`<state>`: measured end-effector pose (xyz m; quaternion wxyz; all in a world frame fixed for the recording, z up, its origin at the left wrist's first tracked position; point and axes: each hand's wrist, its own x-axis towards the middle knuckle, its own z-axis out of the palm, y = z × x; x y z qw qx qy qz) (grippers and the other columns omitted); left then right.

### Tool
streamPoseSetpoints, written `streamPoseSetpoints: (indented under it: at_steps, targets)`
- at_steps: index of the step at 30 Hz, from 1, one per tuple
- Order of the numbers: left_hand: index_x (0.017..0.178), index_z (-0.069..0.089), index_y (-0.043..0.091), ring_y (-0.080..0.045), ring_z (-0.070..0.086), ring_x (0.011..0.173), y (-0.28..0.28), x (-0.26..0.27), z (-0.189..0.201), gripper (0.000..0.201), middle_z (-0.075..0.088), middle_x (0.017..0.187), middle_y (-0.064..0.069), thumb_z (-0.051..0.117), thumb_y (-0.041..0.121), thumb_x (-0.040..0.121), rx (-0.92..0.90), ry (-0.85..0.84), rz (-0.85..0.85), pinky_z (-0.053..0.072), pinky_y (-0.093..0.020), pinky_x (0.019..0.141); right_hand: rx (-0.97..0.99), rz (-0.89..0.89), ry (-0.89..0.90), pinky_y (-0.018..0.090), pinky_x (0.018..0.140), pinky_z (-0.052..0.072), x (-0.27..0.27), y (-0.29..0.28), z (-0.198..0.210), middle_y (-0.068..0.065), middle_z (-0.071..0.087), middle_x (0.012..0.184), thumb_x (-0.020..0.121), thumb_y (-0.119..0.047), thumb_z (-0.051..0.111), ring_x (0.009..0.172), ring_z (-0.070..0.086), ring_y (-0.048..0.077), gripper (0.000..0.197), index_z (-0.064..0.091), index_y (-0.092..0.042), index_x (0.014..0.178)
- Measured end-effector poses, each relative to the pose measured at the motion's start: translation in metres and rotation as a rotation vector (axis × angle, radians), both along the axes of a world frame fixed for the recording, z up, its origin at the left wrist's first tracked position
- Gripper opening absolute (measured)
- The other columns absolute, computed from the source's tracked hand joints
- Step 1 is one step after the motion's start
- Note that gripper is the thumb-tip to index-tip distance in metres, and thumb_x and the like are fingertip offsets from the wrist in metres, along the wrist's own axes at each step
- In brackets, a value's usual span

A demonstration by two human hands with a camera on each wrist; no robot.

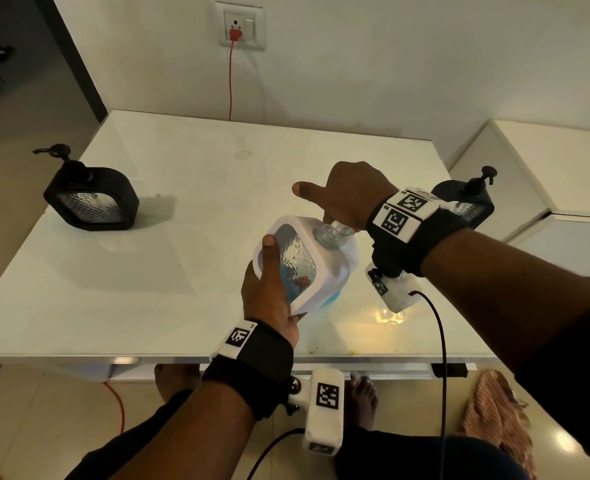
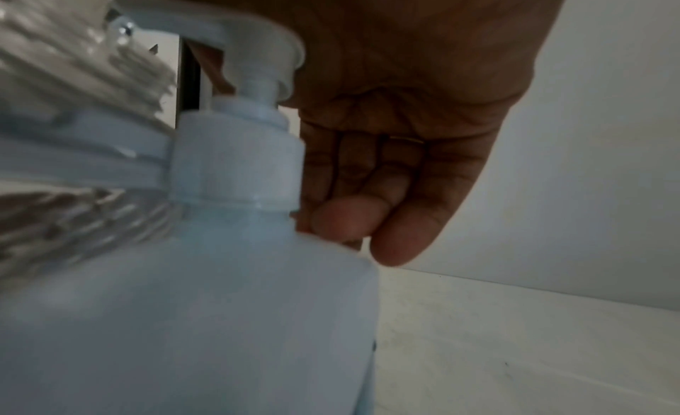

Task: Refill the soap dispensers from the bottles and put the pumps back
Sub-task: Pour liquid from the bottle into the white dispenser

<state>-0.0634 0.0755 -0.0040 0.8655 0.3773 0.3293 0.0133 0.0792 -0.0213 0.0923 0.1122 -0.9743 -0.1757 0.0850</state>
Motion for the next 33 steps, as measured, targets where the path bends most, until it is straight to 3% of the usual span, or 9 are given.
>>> streamPoseSetpoints:
  at_steps: [4, 6, 12, 15, 18, 22, 24, 28, 33]
  targets:
    - [0.131, 0.065, 0.036, -0.028, 0.072, 0.110, -0.001, 0.000, 0.000, 0.043, 0.074, 0.124, -0.003, 0.058, 0.062, 0.097, 0.001, 0.001, 0.000, 0.065, -0.042, 0.072, -0.011, -0.019, -0.044, 0.046, 0.090, 0.055, 0.003, -0.001, -0.007, 0.006, 0.072, 0.086, 0.088, -0.076, 0.045, 0.087, 0.067, 0.027, 0.063, 0.058, -0.020, 0.064]
    - [0.129, 0.066, 0.036, -0.029, 0.071, 0.111, 0.000, 0.000, 0.000, 0.042, 0.074, 0.124, -0.002, 0.059, 0.062, 0.097, 0.003, 0.006, 0.004, 0.065, -0.043, 0.074, -0.010, -0.002, -0.027, 0.044, 0.088, 0.055, 0.002, 0.001, -0.005, 0.005, 0.072, 0.084, 0.087, -0.078, 0.043, 0.084, 0.067, 0.026, 0.066, 0.058, -0.019, 0.065]
    - [0.131, 0.064, 0.038, -0.028, 0.071, 0.113, 0.000, 0.001, -0.001, 0.041, 0.073, 0.126, -0.001, 0.058, 0.062, 0.098, 0.016, 0.003, -0.023, 0.065, -0.042, 0.074, -0.004, 0.016, 0.095, 0.031, 0.070, 0.052, -0.001, -0.003, 0.009, 0.008, 0.072, 0.060, 0.087, -0.083, 0.036, 0.056, 0.070, 0.023, 0.087, 0.072, -0.007, 0.066]
    - [0.133, 0.065, 0.036, -0.029, 0.072, 0.113, 0.000, 0.002, -0.003, 0.045, 0.074, 0.126, -0.002, 0.059, 0.062, 0.097, -0.002, 0.000, -0.012, 0.065, -0.046, 0.078, 0.010, 0.015, 0.040, 0.034, 0.072, 0.053, 0.000, -0.002, 0.004, 0.005, 0.072, 0.063, 0.089, -0.079, 0.041, 0.060, 0.069, 0.022, 0.080, 0.071, -0.007, 0.068]
    - [0.134, 0.064, 0.037, -0.028, 0.072, 0.113, 0.001, 0.001, -0.005, 0.044, 0.073, 0.127, -0.002, 0.058, 0.062, 0.098, 0.010, 0.007, -0.013, 0.064, -0.040, 0.070, 0.000, 0.007, -0.042, 0.043, 0.085, 0.056, 0.002, -0.002, -0.003, 0.005, 0.072, 0.074, 0.091, -0.073, 0.045, 0.075, 0.067, 0.024, 0.068, 0.067, -0.013, 0.068]
    - [0.134, 0.064, 0.036, -0.029, 0.072, 0.112, 0.001, 0.001, -0.004, 0.045, 0.073, 0.126, -0.002, 0.059, 0.062, 0.097, 0.001, 0.017, 0.002, 0.063, -0.039, 0.067, -0.015, -0.012, -0.070, 0.046, 0.086, 0.055, 0.004, -0.001, -0.009, 0.006, 0.071, 0.081, 0.090, -0.073, 0.044, 0.083, 0.066, 0.028, 0.064, 0.062, -0.016, 0.066]
    - [0.133, 0.064, 0.036, -0.029, 0.072, 0.111, 0.000, 0.000, -0.003, 0.045, 0.074, 0.125, -0.002, 0.059, 0.063, 0.097, 0.003, 0.016, -0.002, 0.064, -0.040, 0.070, 0.003, -0.013, -0.035, 0.044, 0.085, 0.055, 0.002, -0.001, -0.006, 0.005, 0.072, 0.079, 0.089, -0.076, 0.043, 0.081, 0.067, 0.027, 0.067, 0.063, -0.016, 0.067]
    - [0.132, 0.064, 0.037, -0.029, 0.071, 0.112, -0.001, 0.001, -0.003, 0.044, 0.074, 0.125, -0.001, 0.059, 0.063, 0.096, 0.006, 0.010, -0.015, 0.065, -0.045, 0.077, 0.009, -0.014, 0.067, 0.032, 0.069, 0.055, -0.002, -0.001, 0.007, 0.004, 0.072, 0.061, 0.085, -0.085, 0.039, 0.056, 0.070, 0.022, 0.084, 0.068, -0.009, 0.064]
    - [0.132, 0.065, 0.036, -0.030, 0.071, 0.113, -0.001, 0.001, -0.004, 0.045, 0.074, 0.125, -0.003, 0.060, 0.062, 0.096, -0.004, 0.001, 0.001, 0.065, -0.053, 0.084, 0.000, -0.012, -0.005, 0.039, 0.077, 0.057, 0.000, 0.000, 0.002, 0.003, 0.072, 0.067, 0.085, -0.082, 0.043, 0.065, 0.069, 0.023, 0.077, 0.067, -0.012, 0.067]
